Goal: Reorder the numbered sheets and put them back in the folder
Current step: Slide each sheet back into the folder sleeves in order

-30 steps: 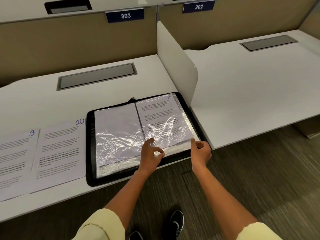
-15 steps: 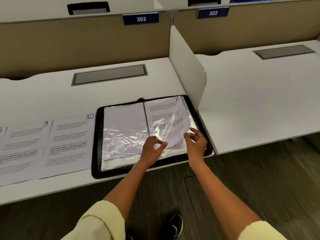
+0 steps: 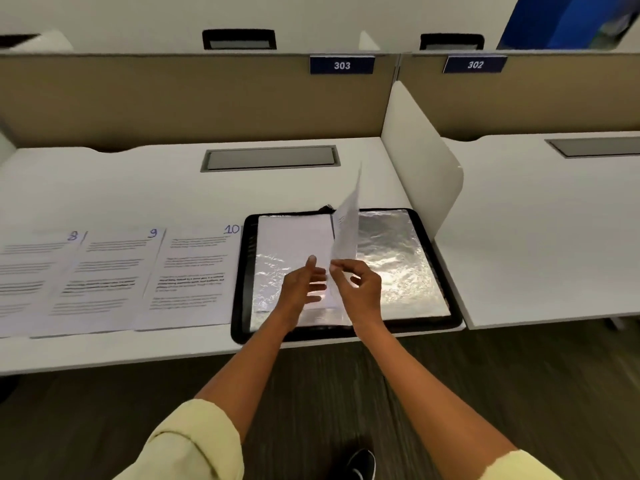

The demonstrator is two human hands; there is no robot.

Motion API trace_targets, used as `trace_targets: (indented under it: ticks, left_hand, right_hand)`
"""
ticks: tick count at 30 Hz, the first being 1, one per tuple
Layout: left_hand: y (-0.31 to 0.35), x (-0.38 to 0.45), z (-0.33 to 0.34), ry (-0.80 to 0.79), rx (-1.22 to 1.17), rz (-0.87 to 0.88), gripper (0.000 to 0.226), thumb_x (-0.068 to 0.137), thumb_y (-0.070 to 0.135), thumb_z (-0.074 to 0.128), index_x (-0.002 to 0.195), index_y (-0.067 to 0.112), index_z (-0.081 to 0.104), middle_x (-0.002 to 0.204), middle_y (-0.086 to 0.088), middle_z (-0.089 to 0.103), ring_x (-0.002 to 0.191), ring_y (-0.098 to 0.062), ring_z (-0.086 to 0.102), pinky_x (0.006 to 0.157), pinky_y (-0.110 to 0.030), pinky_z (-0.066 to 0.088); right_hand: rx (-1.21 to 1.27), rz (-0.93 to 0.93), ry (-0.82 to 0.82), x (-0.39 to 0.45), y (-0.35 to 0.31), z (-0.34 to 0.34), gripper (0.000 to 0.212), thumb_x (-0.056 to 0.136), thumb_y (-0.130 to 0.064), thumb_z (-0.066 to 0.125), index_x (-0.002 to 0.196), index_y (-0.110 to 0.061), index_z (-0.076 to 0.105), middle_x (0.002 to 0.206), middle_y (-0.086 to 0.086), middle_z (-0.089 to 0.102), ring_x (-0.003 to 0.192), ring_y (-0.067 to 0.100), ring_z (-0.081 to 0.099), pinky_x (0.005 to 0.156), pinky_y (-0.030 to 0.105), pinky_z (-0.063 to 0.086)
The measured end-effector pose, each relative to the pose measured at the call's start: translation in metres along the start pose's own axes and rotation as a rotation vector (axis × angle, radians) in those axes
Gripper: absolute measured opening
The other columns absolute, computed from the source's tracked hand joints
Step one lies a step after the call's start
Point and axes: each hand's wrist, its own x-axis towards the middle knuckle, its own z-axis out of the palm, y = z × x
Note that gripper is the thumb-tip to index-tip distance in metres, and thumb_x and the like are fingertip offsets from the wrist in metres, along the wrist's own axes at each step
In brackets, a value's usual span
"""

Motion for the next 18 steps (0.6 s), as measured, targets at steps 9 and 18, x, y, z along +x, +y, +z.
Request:
trace_targets:
  ticks: [9, 18]
  left_hand:
    - [-0.006, -0.022, -0.065, 0.023, -0.091, -0.053, 0.058, 0.087, 0.06, 0.059, 0.105, 0.007, 0.071, 0.098, -0.01, 0.075, 0.091, -0.023, 0.072, 0.078, -0.04, 0.061]
    - [-0.036, -0.034, -0.122, 0.22, 0.121, -0.123, 0.006, 0.09, 0.011, 0.067, 0.095, 0.01, 0.07, 0.091, -0.01, 0.072, 0.076, -0.022, 0.072, 0.066, -0.03, 0.061]
  right_hand:
    - [-0.154, 0.007, -0.181, -0.043, 0.017, 0.072, 0.013, 0.094, -0.022, 0.069, 0.106, -0.019, 0.071, 0.112, -0.002, 0.069, 0.103, 0.002, 0.062, 0.087, 0.001, 0.041]
    - [-0.265, 0.131, -0.294, -0.088, 0.046, 0.101, 0.02, 0.092, -0.018, 0.071, 0.112, -0.023, 0.071, 0.115, -0.008, 0.067, 0.107, -0.005, 0.058, 0.085, 0.0, 0.039]
